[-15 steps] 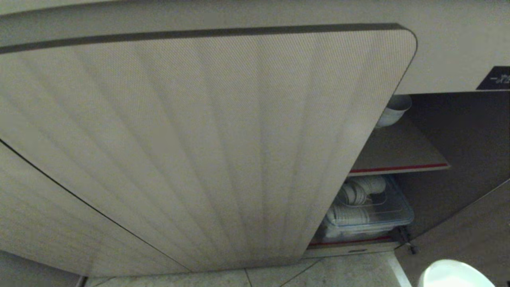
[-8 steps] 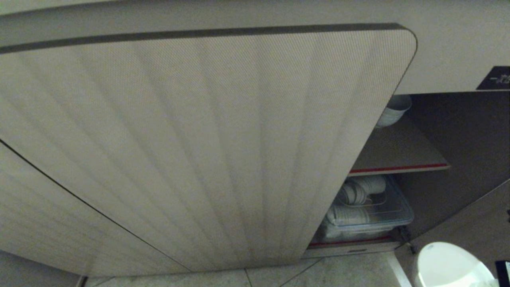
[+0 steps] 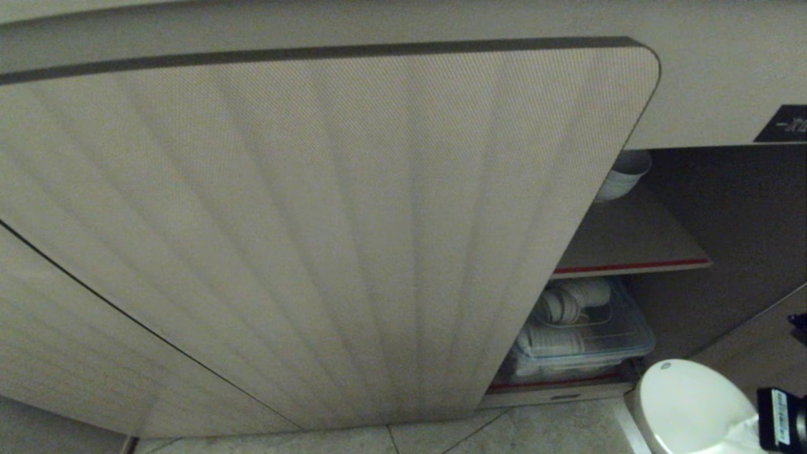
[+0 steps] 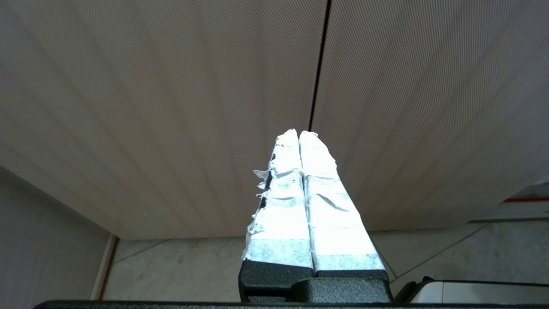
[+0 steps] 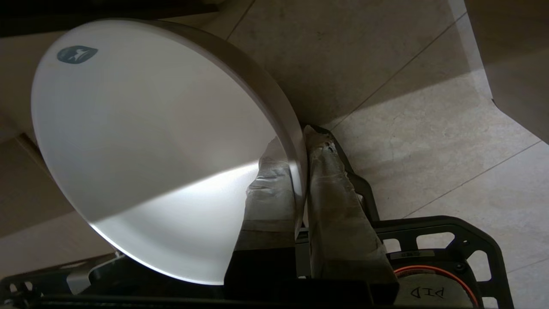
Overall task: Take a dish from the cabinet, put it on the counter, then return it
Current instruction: Put it back into the cabinet
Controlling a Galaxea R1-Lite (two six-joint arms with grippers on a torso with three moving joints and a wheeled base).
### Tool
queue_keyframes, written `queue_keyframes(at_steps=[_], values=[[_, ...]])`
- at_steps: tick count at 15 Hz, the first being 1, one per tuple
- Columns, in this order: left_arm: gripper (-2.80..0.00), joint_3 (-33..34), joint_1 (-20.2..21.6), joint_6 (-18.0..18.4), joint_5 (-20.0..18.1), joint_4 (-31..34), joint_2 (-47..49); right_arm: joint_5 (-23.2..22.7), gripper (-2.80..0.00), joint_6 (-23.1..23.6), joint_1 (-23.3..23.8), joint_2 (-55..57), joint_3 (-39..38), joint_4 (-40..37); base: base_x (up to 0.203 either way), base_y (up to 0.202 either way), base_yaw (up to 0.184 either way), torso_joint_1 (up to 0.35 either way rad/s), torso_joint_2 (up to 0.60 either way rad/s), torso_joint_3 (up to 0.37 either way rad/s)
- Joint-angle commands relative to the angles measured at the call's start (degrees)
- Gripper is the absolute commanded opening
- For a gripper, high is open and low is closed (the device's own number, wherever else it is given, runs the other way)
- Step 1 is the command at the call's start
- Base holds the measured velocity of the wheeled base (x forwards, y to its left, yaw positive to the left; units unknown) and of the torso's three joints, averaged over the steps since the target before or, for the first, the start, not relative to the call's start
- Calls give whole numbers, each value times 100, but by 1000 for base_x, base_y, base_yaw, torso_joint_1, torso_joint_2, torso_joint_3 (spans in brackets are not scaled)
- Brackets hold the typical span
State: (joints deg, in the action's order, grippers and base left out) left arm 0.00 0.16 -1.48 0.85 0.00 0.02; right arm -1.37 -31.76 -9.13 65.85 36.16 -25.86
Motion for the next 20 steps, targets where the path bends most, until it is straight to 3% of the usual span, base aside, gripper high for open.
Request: queue_keyframes(at_steps=[1,5,8,16,20], values=[[-280,0,2,-2,3,0,-2,101,-280,-138,-124,25,23,-16,0,0,0,0,0,0],[-280,0,2,-2,3,0,-2,264,-280,-173,-124,29,57,6,0,0,0,0,0,0],[-280,0,2,-2,3,0,-2,282,-280,-492,-133,154,267,4,0,0,0,0,0,0],[-280,0,2,-2,3,0,-2,488,-280,-525,-159,218,244,265,0,0,0,0,0,0],[-280,0,2,-2,3,0,-2,600,-280,-857,-299,288,260,282,0,0,0,0,0,0]])
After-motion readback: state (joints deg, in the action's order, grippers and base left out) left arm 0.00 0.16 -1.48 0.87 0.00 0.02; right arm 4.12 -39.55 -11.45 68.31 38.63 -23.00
